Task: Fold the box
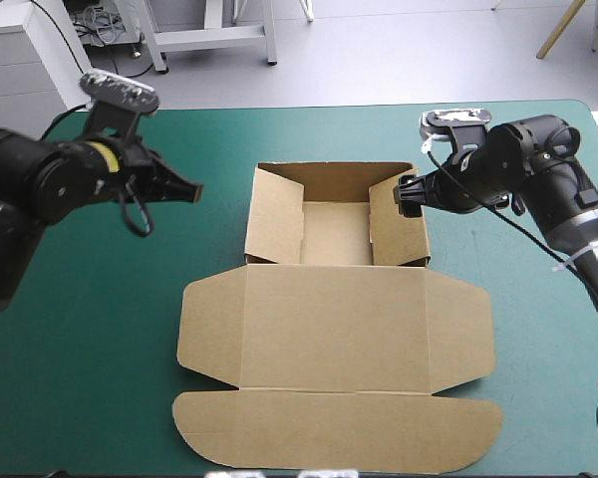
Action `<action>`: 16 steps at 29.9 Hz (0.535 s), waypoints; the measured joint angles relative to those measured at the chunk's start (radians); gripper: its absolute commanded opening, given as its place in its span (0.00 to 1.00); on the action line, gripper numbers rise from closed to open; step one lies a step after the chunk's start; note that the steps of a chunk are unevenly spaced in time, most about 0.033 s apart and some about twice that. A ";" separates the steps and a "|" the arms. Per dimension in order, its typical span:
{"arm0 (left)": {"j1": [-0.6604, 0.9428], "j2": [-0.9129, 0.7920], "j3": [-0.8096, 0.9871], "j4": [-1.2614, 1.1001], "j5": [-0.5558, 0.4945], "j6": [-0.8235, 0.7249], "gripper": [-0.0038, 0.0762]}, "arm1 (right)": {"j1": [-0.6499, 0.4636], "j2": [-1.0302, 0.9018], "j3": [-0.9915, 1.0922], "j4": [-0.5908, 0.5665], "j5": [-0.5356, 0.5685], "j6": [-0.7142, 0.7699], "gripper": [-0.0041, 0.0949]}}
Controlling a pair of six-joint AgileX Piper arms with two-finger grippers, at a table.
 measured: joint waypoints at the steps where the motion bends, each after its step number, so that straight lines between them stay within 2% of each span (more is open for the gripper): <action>1: 0.000 -0.045 0.044 -0.001 0.000 0.000 0.04 | 0.000 0.007 0.011 0.000 -0.018 0.006 0.93; 8: 0.000 -0.329 0.354 -0.025 -0.004 -0.009 0.04 | 0.000 0.086 0.023 0.005 -0.117 0.016 0.93; 16: 0.000 -0.592 0.610 -0.099 -0.060 -0.016 0.04 | 0.000 0.234 0.023 -0.001 -0.152 0.017 0.93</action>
